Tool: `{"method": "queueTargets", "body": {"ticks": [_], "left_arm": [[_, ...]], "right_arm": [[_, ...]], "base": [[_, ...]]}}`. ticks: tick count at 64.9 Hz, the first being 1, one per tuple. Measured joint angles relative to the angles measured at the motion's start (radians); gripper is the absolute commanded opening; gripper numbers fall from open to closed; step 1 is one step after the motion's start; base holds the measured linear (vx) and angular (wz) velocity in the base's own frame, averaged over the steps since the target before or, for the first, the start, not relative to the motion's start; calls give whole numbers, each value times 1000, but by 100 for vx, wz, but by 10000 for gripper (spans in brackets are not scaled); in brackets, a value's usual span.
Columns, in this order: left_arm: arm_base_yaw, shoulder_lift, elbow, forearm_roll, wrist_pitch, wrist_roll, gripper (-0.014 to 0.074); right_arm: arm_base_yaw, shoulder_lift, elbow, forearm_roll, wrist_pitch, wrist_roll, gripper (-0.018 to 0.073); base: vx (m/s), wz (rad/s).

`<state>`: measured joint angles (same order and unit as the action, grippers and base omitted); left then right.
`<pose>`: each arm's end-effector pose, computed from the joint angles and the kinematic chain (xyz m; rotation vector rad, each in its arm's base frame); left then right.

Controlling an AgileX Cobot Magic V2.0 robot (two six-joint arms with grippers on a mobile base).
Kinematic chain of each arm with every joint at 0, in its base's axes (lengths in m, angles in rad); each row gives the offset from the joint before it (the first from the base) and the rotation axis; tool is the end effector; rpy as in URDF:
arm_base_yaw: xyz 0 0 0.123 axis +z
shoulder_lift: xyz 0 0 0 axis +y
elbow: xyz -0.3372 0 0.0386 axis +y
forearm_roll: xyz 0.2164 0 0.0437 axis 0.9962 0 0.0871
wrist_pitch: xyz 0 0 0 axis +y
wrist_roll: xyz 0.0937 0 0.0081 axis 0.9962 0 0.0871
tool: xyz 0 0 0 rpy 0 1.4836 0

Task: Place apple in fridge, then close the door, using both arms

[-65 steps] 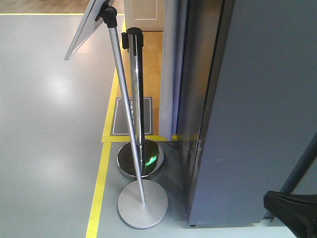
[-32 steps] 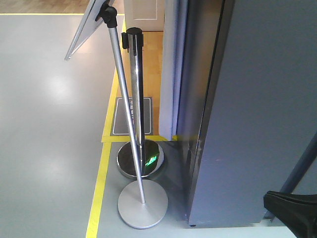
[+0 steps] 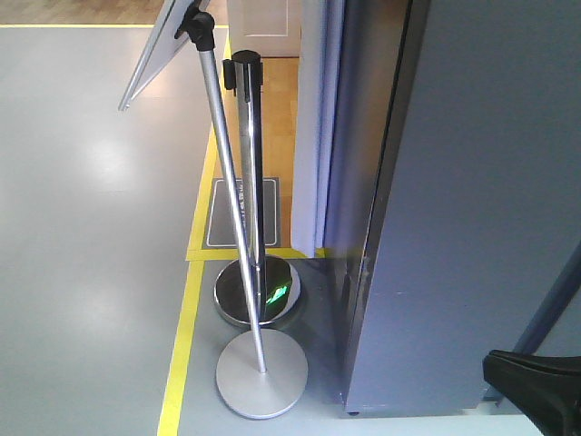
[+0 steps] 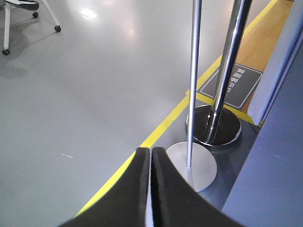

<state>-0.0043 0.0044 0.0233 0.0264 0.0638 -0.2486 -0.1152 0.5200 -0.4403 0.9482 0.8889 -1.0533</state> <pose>-0.0255 0.0003 0.2003 -0.1729 1.5683 -0.1763 0.0121 0.0584 0.3082 -0.5926 1.9815 0.4704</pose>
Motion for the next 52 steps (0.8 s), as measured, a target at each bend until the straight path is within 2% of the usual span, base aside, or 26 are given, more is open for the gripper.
{"method": "queueTargets", "body": {"ticks": [6,20,39,52], "left_arm": [[14,-14,0,-1,10,0,-5],[89,-16,0,-4,14,1,-5],[92,-16,0,1,15,-11,-5],[92,-16,0,41,15,-15,-5]], "right_arm": [[0,0,0,0,0,0,-5],[0,0,0,0,0,0,-5],[0,0,0,0,0,0,-5],[0,0,0,0,0,0,-5]], "base": [[0,0],[0,0],[0,0],[0,0]]}}
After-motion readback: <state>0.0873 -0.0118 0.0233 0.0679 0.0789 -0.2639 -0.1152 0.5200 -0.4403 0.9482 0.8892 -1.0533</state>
